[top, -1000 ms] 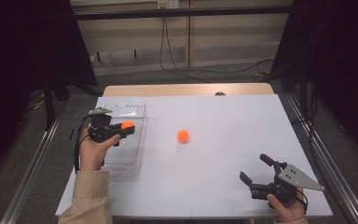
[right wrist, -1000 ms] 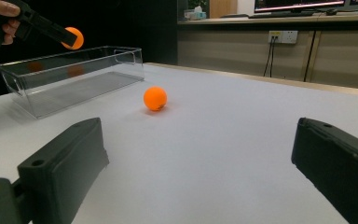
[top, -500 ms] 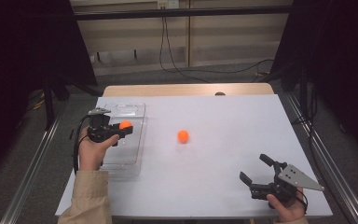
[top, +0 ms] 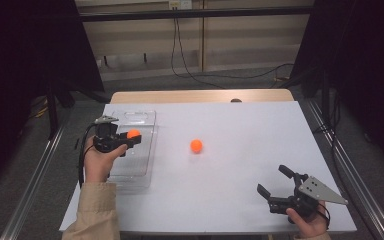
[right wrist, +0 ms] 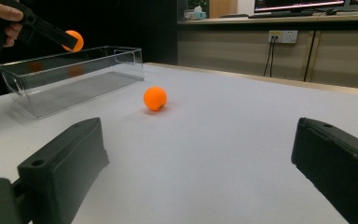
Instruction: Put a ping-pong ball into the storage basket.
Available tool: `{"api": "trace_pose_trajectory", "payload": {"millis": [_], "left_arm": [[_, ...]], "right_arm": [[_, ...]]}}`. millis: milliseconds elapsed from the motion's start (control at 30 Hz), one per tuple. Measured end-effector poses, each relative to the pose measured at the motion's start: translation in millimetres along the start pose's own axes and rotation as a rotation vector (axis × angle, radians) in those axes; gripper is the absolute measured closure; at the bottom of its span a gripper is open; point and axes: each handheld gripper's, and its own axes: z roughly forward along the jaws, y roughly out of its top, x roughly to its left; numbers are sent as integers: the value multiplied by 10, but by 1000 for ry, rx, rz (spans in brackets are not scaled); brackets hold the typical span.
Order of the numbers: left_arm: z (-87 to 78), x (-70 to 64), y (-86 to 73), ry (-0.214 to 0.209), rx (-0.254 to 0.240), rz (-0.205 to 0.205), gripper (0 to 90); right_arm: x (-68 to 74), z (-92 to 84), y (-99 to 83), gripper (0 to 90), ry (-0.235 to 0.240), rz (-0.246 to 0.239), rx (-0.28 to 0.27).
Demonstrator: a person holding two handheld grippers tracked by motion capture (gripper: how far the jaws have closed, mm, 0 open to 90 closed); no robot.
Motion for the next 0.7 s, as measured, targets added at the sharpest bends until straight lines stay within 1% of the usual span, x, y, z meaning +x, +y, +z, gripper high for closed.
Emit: {"api": "trace_pose_trajectory", "payload": {"millis": [300,700], "left_arm": [[-1,25,-11,16,5,-2,507],[30,74,-39,47,18,-4,507]], "right_arm": [[1,0,0,22,1,0,0],[1,-6,1,21,-1,0,0]]}}
